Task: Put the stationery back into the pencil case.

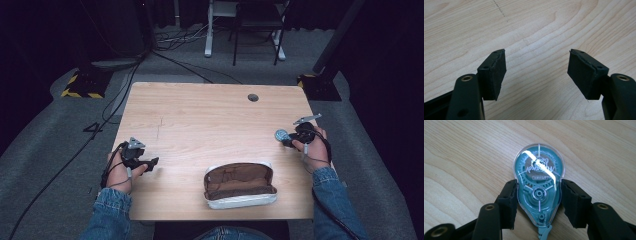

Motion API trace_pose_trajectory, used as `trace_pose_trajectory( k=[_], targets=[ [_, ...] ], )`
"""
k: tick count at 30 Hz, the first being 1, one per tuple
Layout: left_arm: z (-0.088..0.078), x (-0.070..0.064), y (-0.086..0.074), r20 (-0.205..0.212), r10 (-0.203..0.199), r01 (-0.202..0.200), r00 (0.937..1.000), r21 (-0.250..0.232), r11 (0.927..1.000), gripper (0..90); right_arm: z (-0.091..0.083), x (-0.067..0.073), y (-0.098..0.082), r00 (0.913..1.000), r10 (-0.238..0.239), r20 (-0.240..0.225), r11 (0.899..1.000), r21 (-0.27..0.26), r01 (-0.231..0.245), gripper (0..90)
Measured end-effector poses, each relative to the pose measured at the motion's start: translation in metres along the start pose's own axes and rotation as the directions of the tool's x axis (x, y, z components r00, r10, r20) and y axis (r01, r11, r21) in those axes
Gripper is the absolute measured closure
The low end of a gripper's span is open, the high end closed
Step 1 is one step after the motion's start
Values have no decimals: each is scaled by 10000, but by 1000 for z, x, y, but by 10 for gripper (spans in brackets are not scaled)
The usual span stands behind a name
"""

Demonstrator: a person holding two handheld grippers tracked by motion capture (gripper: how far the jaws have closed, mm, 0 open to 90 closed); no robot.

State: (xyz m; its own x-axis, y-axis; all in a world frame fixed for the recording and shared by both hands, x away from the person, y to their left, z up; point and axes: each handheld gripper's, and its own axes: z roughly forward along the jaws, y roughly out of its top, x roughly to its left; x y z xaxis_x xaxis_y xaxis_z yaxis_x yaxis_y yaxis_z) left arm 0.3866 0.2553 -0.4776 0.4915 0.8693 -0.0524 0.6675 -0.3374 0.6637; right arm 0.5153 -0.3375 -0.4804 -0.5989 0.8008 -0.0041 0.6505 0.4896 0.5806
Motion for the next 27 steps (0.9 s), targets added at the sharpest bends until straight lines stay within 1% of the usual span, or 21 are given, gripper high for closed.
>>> trace_pose_trajectory(
  k=[2, 4, 8, 10, 15, 19, 22, 23, 24, 25, 27],
  targets=[
    [0, 1, 0, -31, 77, -77, 10000, 39, 10000, 314, 0, 0, -1, 9999, 90, 44, 10000, -29, -90, 493],
    [1, 1, 0, -52, 6, -6, 10000, 81, 10000, 314, -1, 0, -1, 9998, 151, 143, 9999, 12, -151, 493],
    [2, 2, -1, -152, 159, -156, 9998, 250, 9996, 312, -2, 1, 0, 9995, 148, 268, 9999, 55, -149, 495],
    [3, 2, -1, -138, 163, -159, 9998, 278, 9995, 312, -4, 2, 0, 9991, 250, 342, 9996, 82, -253, 496],
    [5, 3, -1, -123, 152, -148, 9998, 300, 9994, 311, -9, 3, 1, 9986, 439, 309, 9990, 77, -441, 496],
    [7, 5, -1, -130, 126, -121, 9998, 392, 9992, 310, -12, 3, 2, 9983, 493, 299, 9987, 84, -496, 497],
    [9, 6, -2, -224, 150, -137, 9996, 583, 9982, 310, -17, 5, 4, 9980, 566, 279, 9984, 63, -568, 497],
    [10, 7, -2, -185, 141, -129, 9997, 612, 9980, 310, -19, 6, 5, 9981, 546, 297, 9985, 14, -547, 497],
    [11, 7, -3, -165, 4, 6, 9999, 609, 9981, 310, -21, 7, 6, 9976, 627, 293, 9980, 0, -627, 497],
    [11, 7, -3, -165, 4, 6, 9999, 609, 9981, 310, -21, 7, 6, 9976, 627, 293, 9980, 0, -627, 497],
    [13, 8, -5, -88, -62, 68, 9999, 668, 9977, 314, -28, 8, 8, 9971, 725, 249, 9973, -111, -723, 497]
  ],
)
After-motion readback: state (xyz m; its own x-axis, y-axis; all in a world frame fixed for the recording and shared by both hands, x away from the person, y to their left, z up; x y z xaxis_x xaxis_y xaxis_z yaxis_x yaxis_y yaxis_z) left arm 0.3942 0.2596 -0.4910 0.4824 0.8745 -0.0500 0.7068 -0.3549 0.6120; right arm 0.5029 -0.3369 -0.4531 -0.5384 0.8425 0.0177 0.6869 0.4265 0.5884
